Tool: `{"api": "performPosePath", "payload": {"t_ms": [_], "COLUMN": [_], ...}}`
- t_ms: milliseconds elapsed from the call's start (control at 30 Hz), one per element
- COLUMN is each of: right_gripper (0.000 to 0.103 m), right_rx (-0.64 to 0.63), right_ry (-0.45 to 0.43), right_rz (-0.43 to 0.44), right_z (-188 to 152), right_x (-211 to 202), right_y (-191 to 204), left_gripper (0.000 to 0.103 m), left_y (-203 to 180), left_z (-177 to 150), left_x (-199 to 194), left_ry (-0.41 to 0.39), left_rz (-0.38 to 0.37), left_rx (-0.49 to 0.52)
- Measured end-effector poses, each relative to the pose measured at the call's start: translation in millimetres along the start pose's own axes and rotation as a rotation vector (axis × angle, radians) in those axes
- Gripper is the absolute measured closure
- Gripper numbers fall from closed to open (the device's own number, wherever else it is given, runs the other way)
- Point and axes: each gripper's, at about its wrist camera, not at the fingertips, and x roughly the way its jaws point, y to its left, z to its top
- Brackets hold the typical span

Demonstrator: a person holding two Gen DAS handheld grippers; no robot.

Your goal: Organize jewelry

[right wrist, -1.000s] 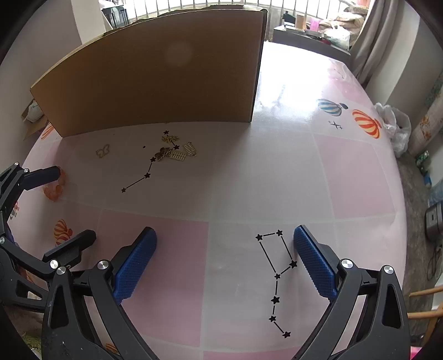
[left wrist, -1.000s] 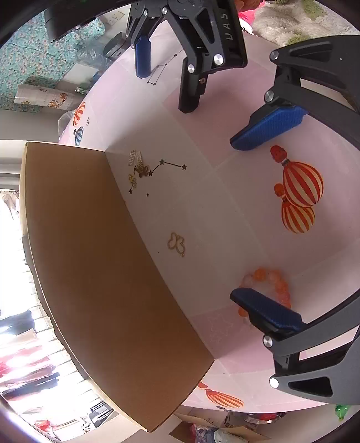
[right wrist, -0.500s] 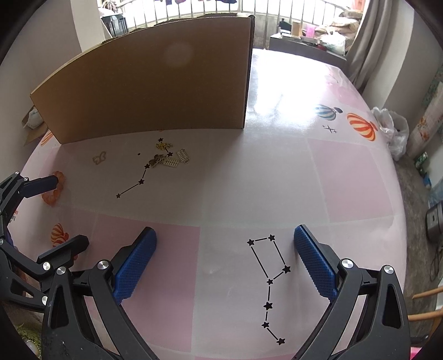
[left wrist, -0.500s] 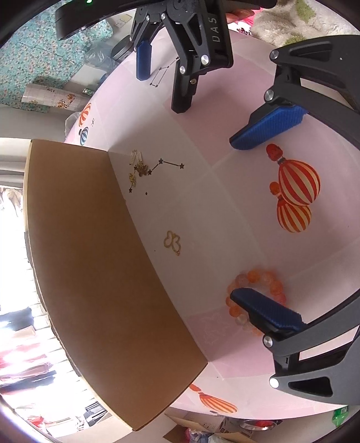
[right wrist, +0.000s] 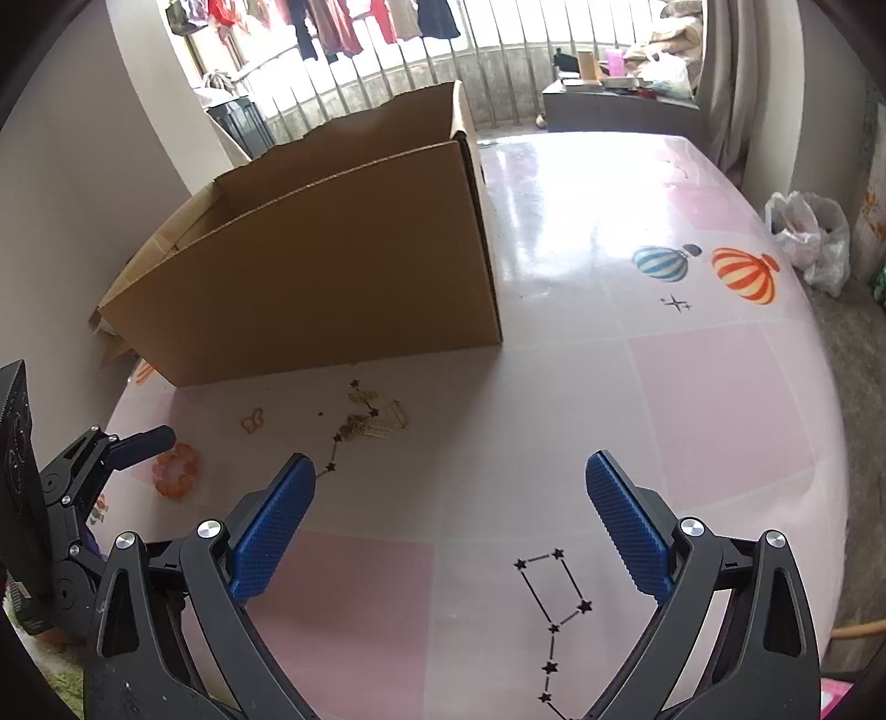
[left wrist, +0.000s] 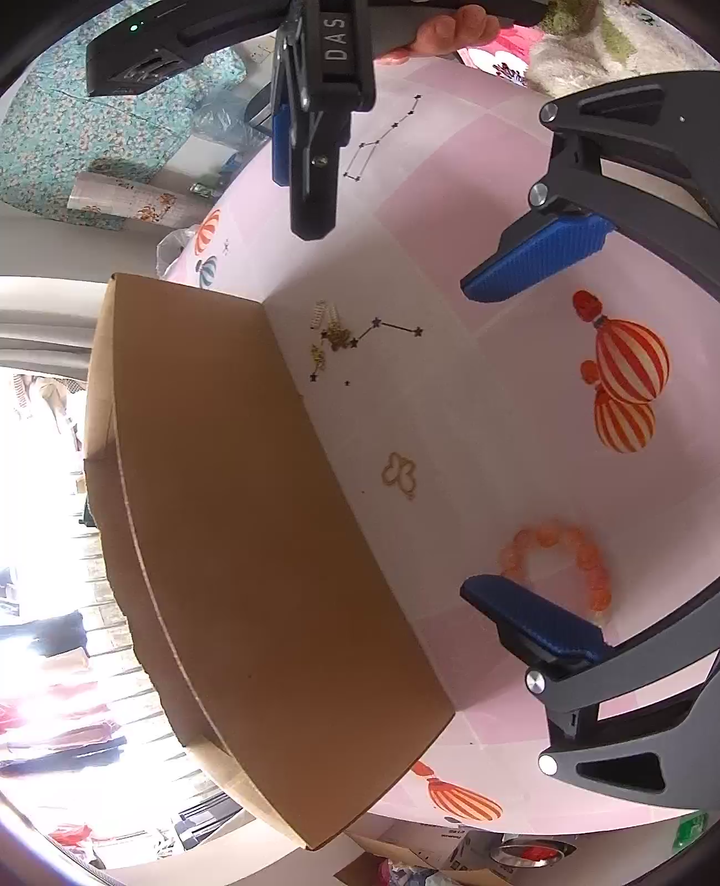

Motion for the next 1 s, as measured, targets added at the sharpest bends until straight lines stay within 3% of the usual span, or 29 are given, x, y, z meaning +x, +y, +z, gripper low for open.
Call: {"api": "performPosePath", "payload": {"t_ms": [167, 400, 633, 700, 1000], "right_gripper": [0.023, 0.025, 0.027, 0.027, 0.028], "right_rx": [-0.003, 0.002, 0.022, 0.029, 0.041], "right_ry": [-0.014, -0.005, 0.001, 0.003, -0.005], "right_rz": [0.055, 0.085, 0.093, 0.096, 0.091], "right_z": [3, 8, 13, 16, 16], "right_x": [3, 13, 22, 25, 23], "right_y": [11, 13, 2, -3, -8], "left_gripper": [0.026, 0.061, 0.083, 0.087, 0.088], "left_y": [5, 19, 18, 15, 12], "left_z": [17, 31, 36, 37, 33], "left_x": [2, 25, 36, 37, 34], "left_ry": [-0.038, 0.032, 0.081, 0.084, 0.073], "left_rz": [0.022, 0.003, -0.008, -0.006, -0.010], "left_rx": [-0.001, -0.041, -0.024, -0.010, 0.009]}}
